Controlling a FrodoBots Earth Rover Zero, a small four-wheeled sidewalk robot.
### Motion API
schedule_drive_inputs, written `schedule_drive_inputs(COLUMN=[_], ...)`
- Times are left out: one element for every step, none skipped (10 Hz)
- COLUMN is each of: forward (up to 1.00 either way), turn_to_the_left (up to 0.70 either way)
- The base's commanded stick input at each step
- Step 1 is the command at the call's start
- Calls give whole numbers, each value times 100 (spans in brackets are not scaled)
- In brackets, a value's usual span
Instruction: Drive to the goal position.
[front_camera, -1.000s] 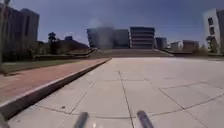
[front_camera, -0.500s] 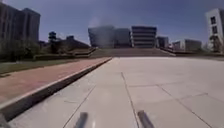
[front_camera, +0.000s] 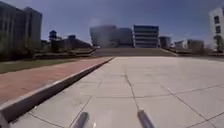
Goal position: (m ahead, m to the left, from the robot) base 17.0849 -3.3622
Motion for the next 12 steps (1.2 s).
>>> schedule_drive_inputs(forward=[100, 100, 100, 100, 100, 100, 100, 100, 100, 100, 100, 100], turn_to_the_left=[0, 0, 0, 0, 0, 0, 0, 0, 0, -6, -27, -27])
